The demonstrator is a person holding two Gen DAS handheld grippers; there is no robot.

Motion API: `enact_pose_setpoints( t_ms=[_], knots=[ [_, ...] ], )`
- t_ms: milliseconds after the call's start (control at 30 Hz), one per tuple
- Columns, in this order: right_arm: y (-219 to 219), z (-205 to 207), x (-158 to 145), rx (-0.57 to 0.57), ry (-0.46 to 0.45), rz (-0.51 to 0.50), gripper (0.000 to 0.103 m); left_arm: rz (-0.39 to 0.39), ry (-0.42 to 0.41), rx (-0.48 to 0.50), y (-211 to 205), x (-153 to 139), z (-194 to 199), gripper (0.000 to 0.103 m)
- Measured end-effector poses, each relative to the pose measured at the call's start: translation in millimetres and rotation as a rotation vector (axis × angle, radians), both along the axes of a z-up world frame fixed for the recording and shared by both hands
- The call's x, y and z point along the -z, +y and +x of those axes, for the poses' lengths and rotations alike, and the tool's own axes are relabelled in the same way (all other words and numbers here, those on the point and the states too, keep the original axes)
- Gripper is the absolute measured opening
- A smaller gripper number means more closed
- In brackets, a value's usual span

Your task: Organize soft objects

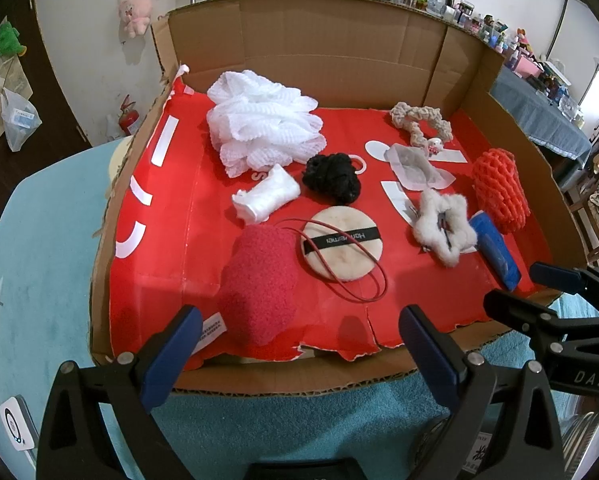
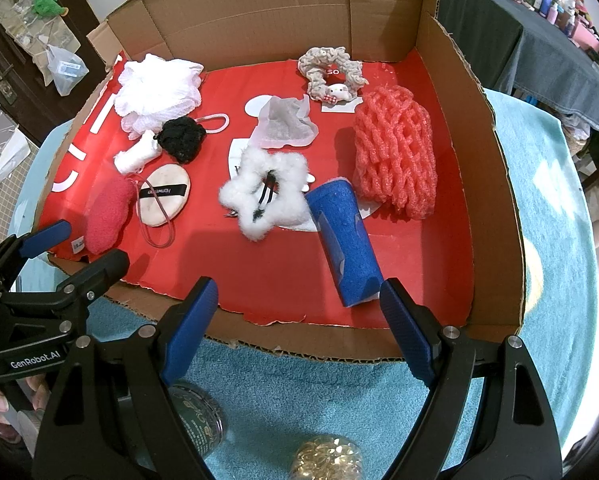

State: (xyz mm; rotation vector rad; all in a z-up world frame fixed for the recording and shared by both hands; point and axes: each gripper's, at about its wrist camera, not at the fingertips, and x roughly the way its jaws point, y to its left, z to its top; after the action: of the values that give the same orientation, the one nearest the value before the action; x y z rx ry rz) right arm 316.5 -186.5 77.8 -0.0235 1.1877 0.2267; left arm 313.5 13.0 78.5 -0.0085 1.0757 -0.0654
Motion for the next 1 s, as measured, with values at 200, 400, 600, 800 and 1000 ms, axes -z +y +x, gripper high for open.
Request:
enact_pose_setpoints(
  t_ms=[200, 400, 600, 800, 1000],
  knots=[
    [-0.1, 0.0, -0.1, 0.0, -0.001, 0.001, 0.083, 0.003, 0.001, 0.003, -0.3, 0.6, 0.3, 0.1],
    [0.0, -0.1, 0.1, -0.001, -0.001, 0.001, 0.083, 0.001, 0.002, 0.003, -0.5, 0.9, 0.3, 0.1],
    [0.1, -0.3, 0.2, 0.0, -0.001, 0.001, 0.083, 0.005, 0.001, 0.006, -0.8, 1.3, 0.1, 0.1],
    [0.0, -0.3, 0.4, 0.0, -0.001, 0.001, 0.083, 0.0, 0.007, 0.006, -0.8, 1.9, 0.5, 0.1],
    [0.3, -1.2, -0.5, -0.012, -0.004, 0.01, 0.083, -0.025, 0.012, -0.015, 2.3, 2.0, -1.4, 0.1]
  ],
)
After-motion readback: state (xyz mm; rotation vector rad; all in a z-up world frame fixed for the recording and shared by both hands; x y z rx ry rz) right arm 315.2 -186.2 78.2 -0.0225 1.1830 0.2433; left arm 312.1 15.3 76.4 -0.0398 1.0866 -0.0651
